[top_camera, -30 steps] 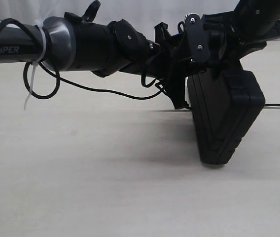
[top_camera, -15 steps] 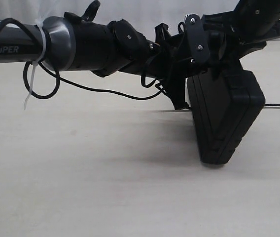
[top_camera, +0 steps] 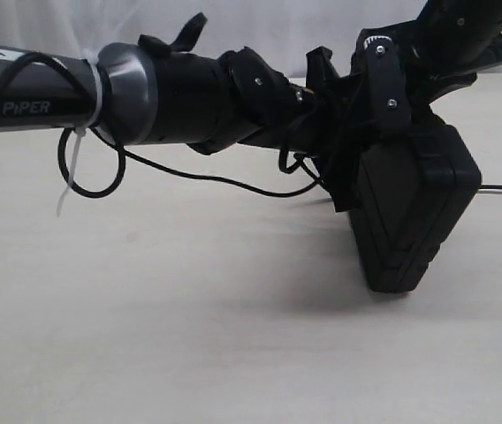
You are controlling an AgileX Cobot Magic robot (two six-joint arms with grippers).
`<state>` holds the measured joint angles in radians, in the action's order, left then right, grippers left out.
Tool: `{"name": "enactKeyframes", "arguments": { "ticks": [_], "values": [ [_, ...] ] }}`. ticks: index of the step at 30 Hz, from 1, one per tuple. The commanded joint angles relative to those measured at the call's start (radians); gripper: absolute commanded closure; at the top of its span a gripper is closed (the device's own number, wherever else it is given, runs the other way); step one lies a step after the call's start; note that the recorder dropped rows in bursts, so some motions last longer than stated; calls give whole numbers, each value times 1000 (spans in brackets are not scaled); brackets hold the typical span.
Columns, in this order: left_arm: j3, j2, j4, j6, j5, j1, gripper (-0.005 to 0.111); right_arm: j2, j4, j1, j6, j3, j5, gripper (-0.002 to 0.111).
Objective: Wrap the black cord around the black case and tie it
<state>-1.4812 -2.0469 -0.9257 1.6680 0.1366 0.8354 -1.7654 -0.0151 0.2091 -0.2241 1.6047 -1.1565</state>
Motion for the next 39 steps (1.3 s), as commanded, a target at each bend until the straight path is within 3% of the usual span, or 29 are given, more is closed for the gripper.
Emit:
{"name": "enactKeyframes", "arguments": {
  "ticks": [1,11,14,15,19,20,29,32,35,39],
  "values": [
    [-8,0,-6,13,-37,26,107,8,-74,13,3,10,27,104],
    [-8,0,-13,-9,-49,12,105,8,-66,14,8,10,5,104],
    [-8,0,-13,-20,-40,-1,90,8,-66,14,8,10,5,104],
    [-8,0,-20,-25,-32,-11,75,8,-66,14,8,10,5,104],
    [-8,4,-18,-27,31,-29,46,8,-53,14,8,10,0,104],
    [-8,6,-10,-27,61,-38,45,8,-51,14,8,10,-2,104],
    [-8,21,-18,-160,221,-159,45,8,-45,14,8,10,-2,104],
    [-8,3,-30,-160,257,-172,47,8,-45,14,8,10,-2,104],
    [-8,-16,-54,-145,246,-166,63,8,-45,14,8,9,-2,104],
    [-8,-26,-90,-88,228,-159,77,8,-45,14,8,6,1,104]
  ]
}}
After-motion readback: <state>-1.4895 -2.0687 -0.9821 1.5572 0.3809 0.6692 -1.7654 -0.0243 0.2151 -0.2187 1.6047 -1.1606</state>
